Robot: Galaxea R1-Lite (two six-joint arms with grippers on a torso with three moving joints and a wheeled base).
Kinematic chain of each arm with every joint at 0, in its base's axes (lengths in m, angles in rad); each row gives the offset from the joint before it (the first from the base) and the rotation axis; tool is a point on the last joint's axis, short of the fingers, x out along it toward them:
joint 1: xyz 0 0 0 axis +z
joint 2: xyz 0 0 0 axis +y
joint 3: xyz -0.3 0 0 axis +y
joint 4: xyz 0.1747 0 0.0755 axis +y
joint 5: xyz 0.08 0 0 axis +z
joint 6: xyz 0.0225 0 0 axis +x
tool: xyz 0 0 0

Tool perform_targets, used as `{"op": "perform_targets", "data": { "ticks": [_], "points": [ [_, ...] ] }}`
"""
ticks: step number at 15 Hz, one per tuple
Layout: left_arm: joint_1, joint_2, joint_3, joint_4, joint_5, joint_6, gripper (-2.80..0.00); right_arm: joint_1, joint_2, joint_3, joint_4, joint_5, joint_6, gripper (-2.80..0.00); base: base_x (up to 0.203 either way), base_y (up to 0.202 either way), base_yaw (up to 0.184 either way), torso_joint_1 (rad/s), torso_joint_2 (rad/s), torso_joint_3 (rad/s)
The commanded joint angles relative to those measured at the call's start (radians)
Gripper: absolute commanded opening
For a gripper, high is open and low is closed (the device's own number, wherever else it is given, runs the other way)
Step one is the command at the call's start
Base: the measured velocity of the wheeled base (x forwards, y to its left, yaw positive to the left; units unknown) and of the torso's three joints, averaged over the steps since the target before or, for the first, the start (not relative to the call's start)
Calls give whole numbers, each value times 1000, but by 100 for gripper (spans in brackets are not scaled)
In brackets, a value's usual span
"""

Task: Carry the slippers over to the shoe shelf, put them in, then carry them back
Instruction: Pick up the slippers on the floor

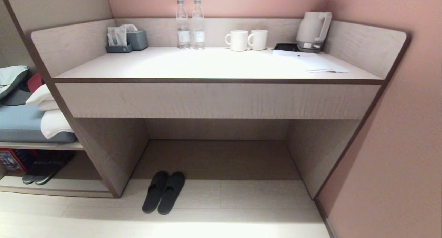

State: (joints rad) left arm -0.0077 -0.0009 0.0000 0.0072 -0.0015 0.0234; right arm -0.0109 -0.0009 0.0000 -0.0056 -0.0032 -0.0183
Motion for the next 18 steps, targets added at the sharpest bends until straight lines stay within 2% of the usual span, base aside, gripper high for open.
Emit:
{"op": "perform_targets", "data": {
  "ticks": [1, 18],
  "points": [
    [0, 1, 0, 0, 1, -3, -280, 0, -39, 40, 0, 0, 0, -280, 0, 0, 0, 2, -2, -198],
    [0, 1, 0, 0, 1, -3, -280, 0, -39, 40, 0, 0, 0, -280, 0, 0, 0, 3, 2, -198]
  ]
}}
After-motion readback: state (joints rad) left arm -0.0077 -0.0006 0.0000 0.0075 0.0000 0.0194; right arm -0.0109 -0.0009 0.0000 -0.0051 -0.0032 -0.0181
